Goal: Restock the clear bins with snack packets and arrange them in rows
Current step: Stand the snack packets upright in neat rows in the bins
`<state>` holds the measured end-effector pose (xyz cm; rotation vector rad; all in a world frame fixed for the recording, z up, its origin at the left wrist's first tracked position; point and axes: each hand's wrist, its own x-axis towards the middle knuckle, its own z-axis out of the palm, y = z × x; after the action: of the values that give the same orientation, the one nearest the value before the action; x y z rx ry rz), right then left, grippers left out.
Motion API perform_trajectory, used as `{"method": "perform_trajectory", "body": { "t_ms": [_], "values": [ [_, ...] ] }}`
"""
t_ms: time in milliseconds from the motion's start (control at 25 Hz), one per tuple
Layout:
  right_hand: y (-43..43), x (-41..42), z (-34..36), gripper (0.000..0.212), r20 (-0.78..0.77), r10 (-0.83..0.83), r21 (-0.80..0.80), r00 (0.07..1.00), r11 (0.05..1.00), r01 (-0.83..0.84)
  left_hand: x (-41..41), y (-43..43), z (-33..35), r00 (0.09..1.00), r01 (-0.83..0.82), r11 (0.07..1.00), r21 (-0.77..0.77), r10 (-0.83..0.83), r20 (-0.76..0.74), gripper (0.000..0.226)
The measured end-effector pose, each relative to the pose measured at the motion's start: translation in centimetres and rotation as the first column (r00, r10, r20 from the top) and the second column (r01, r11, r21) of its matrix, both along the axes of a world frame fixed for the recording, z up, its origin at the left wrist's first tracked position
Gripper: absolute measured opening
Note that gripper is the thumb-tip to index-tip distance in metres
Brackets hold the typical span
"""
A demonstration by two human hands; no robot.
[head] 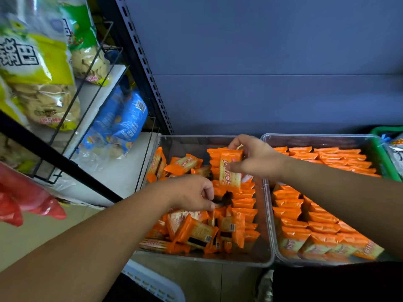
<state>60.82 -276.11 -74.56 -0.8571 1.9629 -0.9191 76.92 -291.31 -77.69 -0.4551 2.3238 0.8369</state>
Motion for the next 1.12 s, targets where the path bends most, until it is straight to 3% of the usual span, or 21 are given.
{"method": "perform_trajectory", "body": {
  "t_ms": [160, 240, 400, 480, 720, 800, 960, 1120],
  "values": [
    [0.3, -0.4, 0.3, 0.031, -0.074, -0.046, -0.026, 0.996, 0.999, 0.044, -0.2, -0.5, -1.4, 0.958, -0.197, 0.977, -0.078, 0.176, -0.226, 0.005],
    [0.5, -0.9, 0.1, 0.030, -0.114, -0.090, -0.047, 0.989, 0.995, 0.085, -0.7, -0.1, -1.8, 0.952, -0.228, 0.966, -0.123, 0.195, -0.236, 0.021],
    [0.6, -1.7, -0.5, 0.029, -0.100, -0.141, -0.082, 0.985, 0.988, 0.133, -2.7, 0.7, -2.5, 0.958, -0.149, 0.902, -0.406, 0.030, -0.284, 0.050],
    [0.7, -1.9, -0.7, 0.029, -0.086, -0.139, -0.082, 0.987, 0.988, 0.132, -3.3, 0.4, -2.8, 0.950, -0.132, 0.873, -0.469, -0.024, -0.312, 0.053],
    [0.9, -2.0, -0.6, 0.031, -0.051, -0.120, -0.047, 0.991, 0.992, 0.118, -3.0, -0.3, -3.2, 0.885, -0.301, 0.945, -0.128, 0.227, -0.407, 0.031],
    [1.0, -2.1, -0.5, 0.032, -0.050, -0.119, -0.041, 0.992, 0.992, 0.117, -2.6, -0.4, -3.2, 0.874, -0.312, 0.947, -0.080, 0.252, -0.415, 0.025],
    [1.1, -2.0, -0.5, 0.033, -0.069, -0.111, -0.021, 0.991, 0.994, 0.110, -2.5, -0.3, -4.1, 0.870, -0.312, 0.944, -0.105, 0.240, -0.430, 0.024],
    [0.9, -2.1, -0.7, 0.035, -0.057, -0.110, -0.029, 0.992, 0.994, 0.109, -2.9, 0.1, -3.6, 0.911, -0.200, 0.936, -0.289, 0.069, -0.407, 0.022]
  ]
}}
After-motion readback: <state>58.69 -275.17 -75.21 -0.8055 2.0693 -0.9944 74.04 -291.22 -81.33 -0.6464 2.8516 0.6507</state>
